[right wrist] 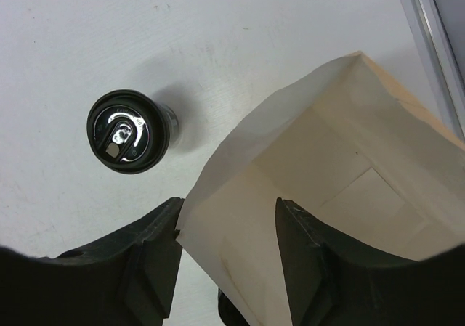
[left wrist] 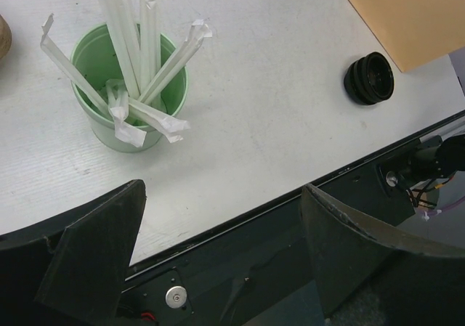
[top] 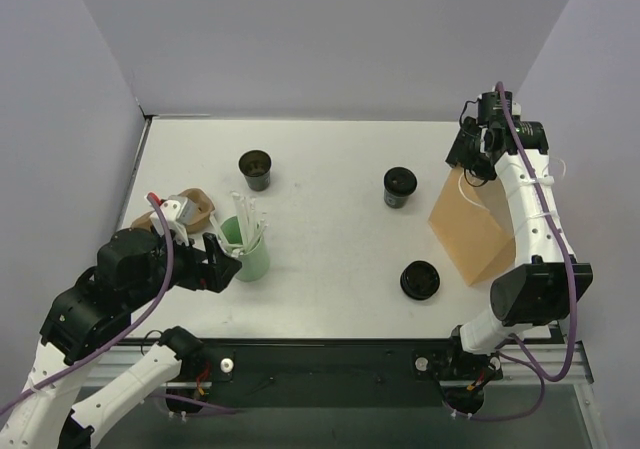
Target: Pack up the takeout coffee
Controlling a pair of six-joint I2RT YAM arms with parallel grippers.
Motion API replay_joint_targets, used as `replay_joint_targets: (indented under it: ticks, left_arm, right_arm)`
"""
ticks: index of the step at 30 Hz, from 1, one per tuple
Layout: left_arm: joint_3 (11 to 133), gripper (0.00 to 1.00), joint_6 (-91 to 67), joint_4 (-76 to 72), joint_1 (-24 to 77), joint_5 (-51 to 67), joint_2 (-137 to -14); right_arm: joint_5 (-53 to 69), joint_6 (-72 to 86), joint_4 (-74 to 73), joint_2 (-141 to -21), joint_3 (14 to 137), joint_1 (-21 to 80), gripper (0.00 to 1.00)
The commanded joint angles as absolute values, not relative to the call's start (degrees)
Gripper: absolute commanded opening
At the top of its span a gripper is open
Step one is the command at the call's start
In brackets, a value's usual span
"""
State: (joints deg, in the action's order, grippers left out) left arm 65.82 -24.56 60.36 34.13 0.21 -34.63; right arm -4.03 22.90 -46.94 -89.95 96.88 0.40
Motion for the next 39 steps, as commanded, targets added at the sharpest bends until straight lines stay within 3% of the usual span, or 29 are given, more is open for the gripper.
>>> replay_joint_targets:
  ticks: [1,4,9,15,19,20,23,26,34,39]
  left_arm:
    - [65.7,0.97,-25.1,60.0,33.9,-0.5,-34.2]
    - [65.7,0.97,-25.4,60.0,33.9,-0.4,-33.8]
    - [65.7,0.97,-25.8,60.6,33.9,0.0,-33.4]
    - [66.2,0.97,-25.8,61.0,33.9,0.0,-32.6]
    - [67.3,0.97,-24.9,62.0,33.9,0.0,-33.0]
    - [67.7,0.97,-24.7,62.2,33.9,-0.1,-33.1]
    - [68.3,0.97,-24.4,62.2,33.9,-0.3,-33.2]
    - [68.6,0.97,-24.5,61.7,33.9,0.0,-33.4]
    - [67.9,0.97,-24.0,60.7,33.9,-1.7,-32.1]
    - [70.4,0.97,-23.0,62.2,33.9,-5.1,-33.0]
  right_arm:
    - [-5.0,16.0,-47.5,-86.8,96.7,0.2,0.51]
    - [-2.0,11.9,-48.7,-85.5,95.9,0.2,0.53]
    - [3.4,3.5,-51.2,-84.0,94.8,0.2,0.64]
    - [6.1,-4.3,-52.1,-81.7,90.5,0.2,0.63]
    - [4.4,-5.4,-52.2,-81.7,89.5,0.2,0.45]
    - [3.4,-5.6,-52.4,-81.7,89.8,0.2,0.33]
    - [1.9,-5.5,-53.0,-80.6,92.0,0.2,0.11]
    - [0.2,-5.4,-54.9,-79.6,96.3,0.2,0.02]
    - [-2.9,-4.7,-60.8,-75.6,107.0,1.9,0.0]
    - [-6.4,-3.2,-62.1,-72.9,112.4,8.9,0.0]
